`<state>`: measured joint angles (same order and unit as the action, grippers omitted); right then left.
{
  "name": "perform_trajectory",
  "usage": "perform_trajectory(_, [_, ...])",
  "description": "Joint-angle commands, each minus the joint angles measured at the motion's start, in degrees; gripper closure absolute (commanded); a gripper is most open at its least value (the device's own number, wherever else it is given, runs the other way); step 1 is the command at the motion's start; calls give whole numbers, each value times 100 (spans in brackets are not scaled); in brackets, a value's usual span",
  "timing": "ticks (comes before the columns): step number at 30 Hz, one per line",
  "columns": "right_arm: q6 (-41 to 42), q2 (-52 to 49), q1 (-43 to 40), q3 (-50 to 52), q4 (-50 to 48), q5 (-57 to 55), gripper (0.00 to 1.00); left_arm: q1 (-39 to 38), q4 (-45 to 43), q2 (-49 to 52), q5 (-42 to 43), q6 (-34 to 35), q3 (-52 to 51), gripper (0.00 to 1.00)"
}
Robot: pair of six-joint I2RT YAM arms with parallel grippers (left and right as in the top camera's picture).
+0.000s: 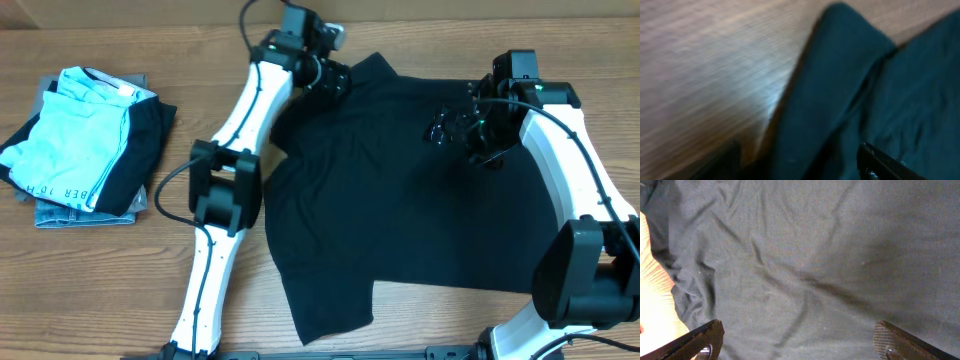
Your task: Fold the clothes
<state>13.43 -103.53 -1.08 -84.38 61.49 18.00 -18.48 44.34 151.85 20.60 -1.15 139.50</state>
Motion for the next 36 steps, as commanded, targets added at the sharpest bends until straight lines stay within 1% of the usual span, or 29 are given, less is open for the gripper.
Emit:
perform_trajectory(1, [-37,57,-15,-81,-15,0,0,-133,133,-83,-748,-514,122,23])
perform_trajectory(4, [-37,57,-15,-81,-15,0,0,-184,129,-83,-1082,-511,122,25])
perform_trajectory(7, [-37,57,-15,-81,-15,0,0,-181,83,-83,-1318,-505,122,33])
perform_trajectory(10, [-37,57,-15,-81,-15,0,0,-138,-7,-83,-1355,-487,122,41])
perform_trajectory(13, [-37,57,-15,-81,-15,0,0,-101,-109,-83,-1353,-424,122,45])
perform_trajectory(17, [-37,57,-15,-81,-15,0,1,-94,-111,-83,-1353,-420,122,60])
perform_trajectory(19, [-37,57,-15,-81,-15,0,0,-94,-131,-83,-1353,-420,122,65])
perform_trajectory(22, [-37,57,-15,-81,-15,0,0,-92,-221,-83,-1355,-420,122,71])
perform_trajectory(28, [-37,57,-15,-81,-15,0,0,-26,-584,-83,-1357,-420,122,76])
perform_trajectory(32, [-39,57,-15,-81,-15,0,0,81,-1016,-83,-1425,-470,122,77])
perform_trajectory(36, [-37,57,-15,-81,-15,0,0,199,-1340,-83,-1788,-457,122,76])
